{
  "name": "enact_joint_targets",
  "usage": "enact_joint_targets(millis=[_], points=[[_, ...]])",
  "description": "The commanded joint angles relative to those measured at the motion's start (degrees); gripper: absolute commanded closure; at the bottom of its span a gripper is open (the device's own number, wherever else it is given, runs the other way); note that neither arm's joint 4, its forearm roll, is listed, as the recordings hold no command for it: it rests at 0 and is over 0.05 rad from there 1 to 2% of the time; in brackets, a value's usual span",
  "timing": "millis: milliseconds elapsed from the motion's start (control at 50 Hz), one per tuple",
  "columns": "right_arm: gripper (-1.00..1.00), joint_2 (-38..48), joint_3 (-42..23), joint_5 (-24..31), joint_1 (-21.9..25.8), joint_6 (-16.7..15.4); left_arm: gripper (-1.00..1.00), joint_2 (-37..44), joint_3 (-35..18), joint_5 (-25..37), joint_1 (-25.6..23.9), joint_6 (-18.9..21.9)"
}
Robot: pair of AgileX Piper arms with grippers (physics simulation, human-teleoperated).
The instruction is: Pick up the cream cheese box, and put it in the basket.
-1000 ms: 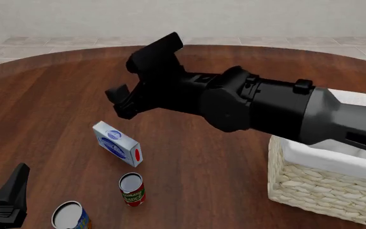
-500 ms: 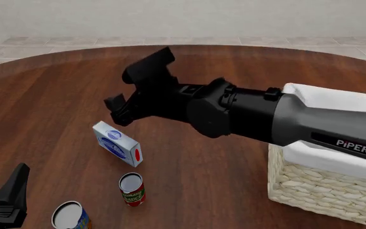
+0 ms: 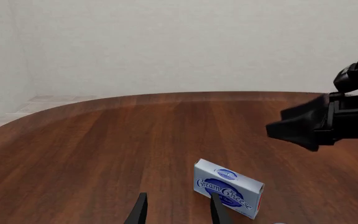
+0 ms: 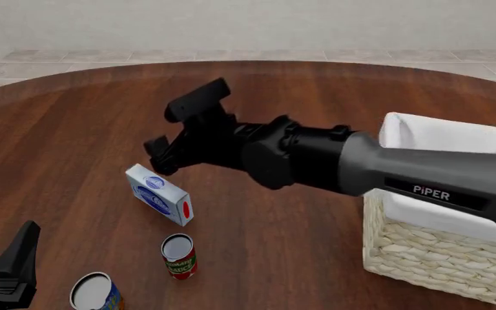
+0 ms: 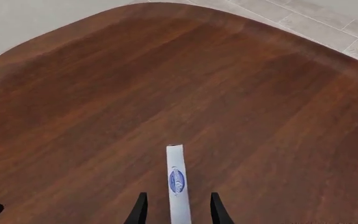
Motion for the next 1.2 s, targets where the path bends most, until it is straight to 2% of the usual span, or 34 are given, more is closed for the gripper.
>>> enact_joint_targets(millis=[20, 440, 1200], points=[[-1.0, 2.3, -1.04, -0.26, 0.03, 0.41, -1.0, 0.0, 0.0, 0.0, 0.0, 0.0], [-1.0, 5.13, -3.72, 0.95, 1.06, 0.34, -1.0, 0.0, 0.0, 0.0, 0.0, 0.0], [-1.0, 13.38, -9.95, 2.62, -1.65, 2.11, -1.0, 0.0, 0.0, 0.0, 0.0, 0.0]])
